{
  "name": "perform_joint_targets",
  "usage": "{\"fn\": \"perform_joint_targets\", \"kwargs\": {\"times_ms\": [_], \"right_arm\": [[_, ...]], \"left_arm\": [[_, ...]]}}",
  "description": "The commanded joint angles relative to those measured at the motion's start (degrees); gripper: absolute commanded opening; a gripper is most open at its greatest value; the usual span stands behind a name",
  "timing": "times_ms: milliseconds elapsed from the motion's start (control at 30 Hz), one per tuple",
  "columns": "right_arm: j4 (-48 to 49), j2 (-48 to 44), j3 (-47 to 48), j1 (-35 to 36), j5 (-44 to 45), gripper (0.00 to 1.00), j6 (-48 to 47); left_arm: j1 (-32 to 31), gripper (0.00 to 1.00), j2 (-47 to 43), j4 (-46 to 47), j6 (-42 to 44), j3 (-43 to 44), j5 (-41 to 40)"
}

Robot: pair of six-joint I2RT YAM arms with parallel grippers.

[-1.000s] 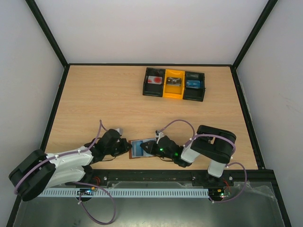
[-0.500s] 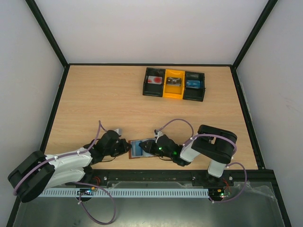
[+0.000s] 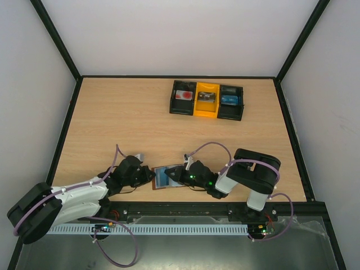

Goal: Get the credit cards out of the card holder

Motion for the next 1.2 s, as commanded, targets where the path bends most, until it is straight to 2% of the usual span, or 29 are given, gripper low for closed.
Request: {"fn": "perform_joint_targets", "kwargs": {"times_ms": [0, 67, 267, 433, 533, 667, 867, 1000, 1167], "right_arm": [[-3.02, 0.09, 0.46, 0.04, 1.01, 0.17, -1.87], [-4.66, 0.48, 1.39, 0.02, 0.35, 0.16, -2.18], [-21.00, -0.65, 5.78, 0.03, 4.06, 0.17, -7.58], [-27.29, 0.24, 8.22, 0.11, 4.51, 0.16, -10.20], [-27.44, 0.70, 8.26, 0.11, 4.30, 0.13, -10.43], [-26.47, 0.01, 7.61, 0.11, 5.05, 0.02, -10.56], [-30.74, -6.10, 5.72, 0.15, 11.96, 0.02, -11.02], [-31.23, -8.58, 4.66, 0.15, 12.05, 0.02, -10.67], [-23.38, -7.10, 2.68, 0.28, 8.13, 0.02, -9.35]], "left_arm": [[-0.35, 0.03, -0.60, -2.50, 0.19, -1.33, -0.76], [-0.35, 0.03, -0.32, -2.20, 0.18, -1.43, -0.96], [-0.35, 0.03, 1.11, -1.69, 0.43, -1.18, -0.89], [-0.35, 0.03, 1.61, -0.60, 0.10, -1.63, -0.90], [-0.35, 0.03, 1.78, -0.60, 0.18, -1.57, -0.90], [-0.35, 0.03, 1.86, -1.39, 0.53, -1.23, -1.19], [-0.23, 0.03, 0.25, -6.50, 1.90, 0.55, -4.32], [-0.09, 0.03, -1.36, -9.25, 2.48, 2.66, -5.61], [-0.09, 0.05, -2.26, -10.91, 2.84, 5.94, -4.38]]}}
